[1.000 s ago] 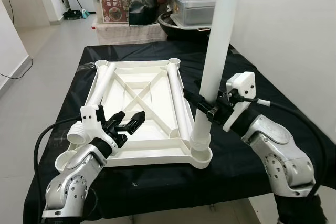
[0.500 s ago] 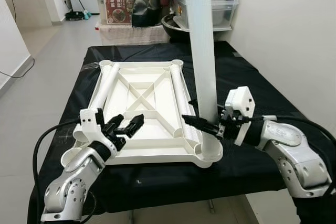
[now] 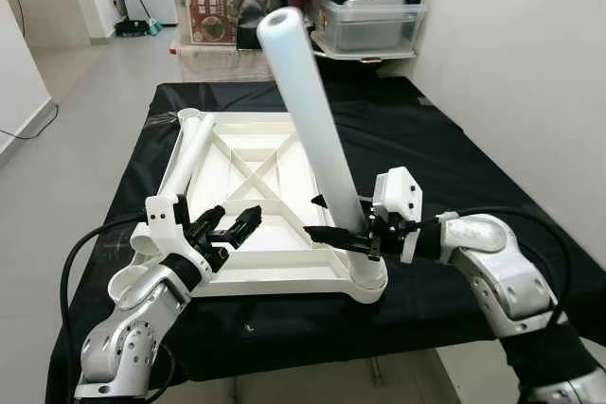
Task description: Building children table
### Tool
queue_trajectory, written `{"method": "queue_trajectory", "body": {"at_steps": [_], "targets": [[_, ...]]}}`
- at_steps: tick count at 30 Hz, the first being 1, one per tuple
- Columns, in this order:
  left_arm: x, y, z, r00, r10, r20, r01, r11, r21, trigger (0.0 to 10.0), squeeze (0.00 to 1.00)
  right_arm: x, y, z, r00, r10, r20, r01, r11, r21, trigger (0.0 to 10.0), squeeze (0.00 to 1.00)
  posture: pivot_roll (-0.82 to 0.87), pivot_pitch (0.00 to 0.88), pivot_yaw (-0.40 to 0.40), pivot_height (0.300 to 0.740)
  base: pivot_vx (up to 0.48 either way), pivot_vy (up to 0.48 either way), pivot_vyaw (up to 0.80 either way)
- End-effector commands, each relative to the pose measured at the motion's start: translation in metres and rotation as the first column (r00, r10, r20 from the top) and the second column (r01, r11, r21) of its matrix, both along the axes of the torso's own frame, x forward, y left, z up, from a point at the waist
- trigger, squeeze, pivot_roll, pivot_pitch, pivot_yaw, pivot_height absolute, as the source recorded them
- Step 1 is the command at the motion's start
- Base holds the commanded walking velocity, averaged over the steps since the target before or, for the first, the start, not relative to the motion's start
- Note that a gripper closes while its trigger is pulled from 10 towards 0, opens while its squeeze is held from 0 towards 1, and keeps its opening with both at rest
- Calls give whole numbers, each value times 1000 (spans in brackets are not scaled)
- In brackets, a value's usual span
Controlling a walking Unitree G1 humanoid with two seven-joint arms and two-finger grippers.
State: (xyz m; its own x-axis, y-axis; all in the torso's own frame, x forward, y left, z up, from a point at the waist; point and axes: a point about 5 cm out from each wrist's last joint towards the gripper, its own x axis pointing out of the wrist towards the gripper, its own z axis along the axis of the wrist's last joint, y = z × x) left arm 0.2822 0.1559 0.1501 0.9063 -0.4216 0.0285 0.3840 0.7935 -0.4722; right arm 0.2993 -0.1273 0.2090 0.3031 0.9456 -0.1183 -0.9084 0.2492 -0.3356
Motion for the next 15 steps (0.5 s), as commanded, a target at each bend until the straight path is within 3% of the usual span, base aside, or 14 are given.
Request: {"method": "queue_trajectory", "body": {"at_steps": [1,7,15], "targets": [[0,-1,1,1000,1,4,-1,1000,4,10000,0,1,0,-9,999,12,-35,-13,999,-35,10000,0,111,0,-85,740,0,0,0],[-2,1,0,1000,11,-3,-11,1000,-11,10000,0,-2,-5,-13,992,74,-98,-75,997,-6,10000,0,119,0,-94,740,0,0,0],[-2,3,0,1000,26,-13,-26,999,-31,10000,0,6,-17,-12,989,0,-151,20,991,135,10000,0,120,0,-91,740,0,0,0]]}}
